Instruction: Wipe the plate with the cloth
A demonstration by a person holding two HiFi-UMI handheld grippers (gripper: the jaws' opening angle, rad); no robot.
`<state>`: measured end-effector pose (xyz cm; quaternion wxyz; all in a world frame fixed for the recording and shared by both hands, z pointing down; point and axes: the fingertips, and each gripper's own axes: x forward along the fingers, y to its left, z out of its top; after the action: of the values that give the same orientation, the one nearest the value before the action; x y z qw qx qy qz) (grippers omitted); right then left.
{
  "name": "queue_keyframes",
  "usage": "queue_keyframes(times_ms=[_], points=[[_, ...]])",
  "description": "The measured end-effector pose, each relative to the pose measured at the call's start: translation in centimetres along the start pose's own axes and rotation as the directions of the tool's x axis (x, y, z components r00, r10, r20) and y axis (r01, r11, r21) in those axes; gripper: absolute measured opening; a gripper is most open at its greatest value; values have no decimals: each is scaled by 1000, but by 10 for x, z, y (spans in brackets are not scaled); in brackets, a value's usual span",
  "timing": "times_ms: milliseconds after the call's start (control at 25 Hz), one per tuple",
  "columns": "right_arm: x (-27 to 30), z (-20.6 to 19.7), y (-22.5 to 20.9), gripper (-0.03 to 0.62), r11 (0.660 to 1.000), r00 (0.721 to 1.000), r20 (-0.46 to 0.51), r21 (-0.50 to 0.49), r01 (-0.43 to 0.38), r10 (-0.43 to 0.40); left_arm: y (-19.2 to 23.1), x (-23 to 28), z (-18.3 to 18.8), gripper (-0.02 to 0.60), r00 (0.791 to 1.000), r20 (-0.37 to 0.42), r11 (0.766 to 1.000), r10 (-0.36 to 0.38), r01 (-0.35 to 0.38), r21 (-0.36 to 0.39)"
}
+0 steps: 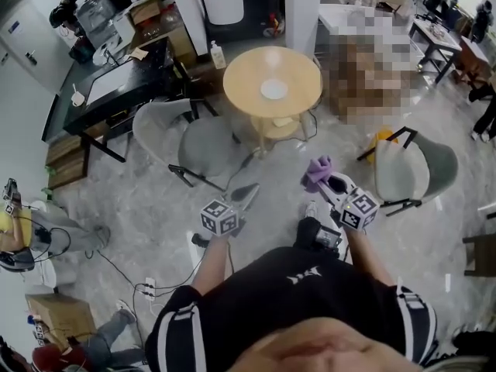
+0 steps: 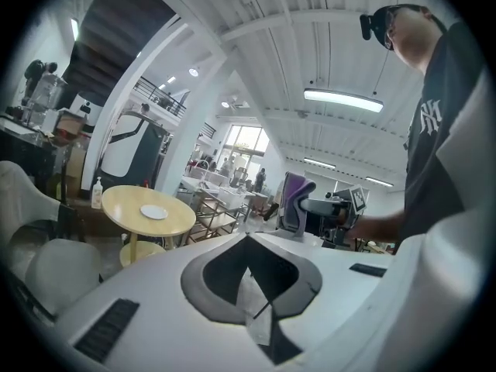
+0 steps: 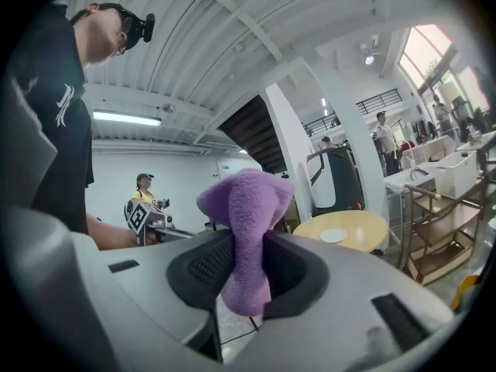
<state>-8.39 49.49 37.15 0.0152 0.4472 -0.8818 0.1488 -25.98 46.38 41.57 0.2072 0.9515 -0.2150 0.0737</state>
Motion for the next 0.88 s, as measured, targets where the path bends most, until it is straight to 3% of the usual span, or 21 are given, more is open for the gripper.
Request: queue_keyframes(times_ms=[360, 640, 760, 880], points=[[36, 32, -133, 95, 998, 999, 14, 40, -44, 43, 43, 120, 52, 14, 998, -58, 999, 37, -37, -3], [68, 73, -229, 95, 992, 992, 28, -2, -126, 126, 95, 206, 113, 14, 992, -62, 994, 112, -113, -3], [85, 71, -260, 95, 988, 989, -30, -59, -144, 143, 107, 232, 131, 14, 989, -69, 992, 127, -126, 16], [109, 81, -273, 95, 984, 985, 6, -38, -172, 173, 128, 236, 141, 14, 986, -72, 988, 153, -152, 19]])
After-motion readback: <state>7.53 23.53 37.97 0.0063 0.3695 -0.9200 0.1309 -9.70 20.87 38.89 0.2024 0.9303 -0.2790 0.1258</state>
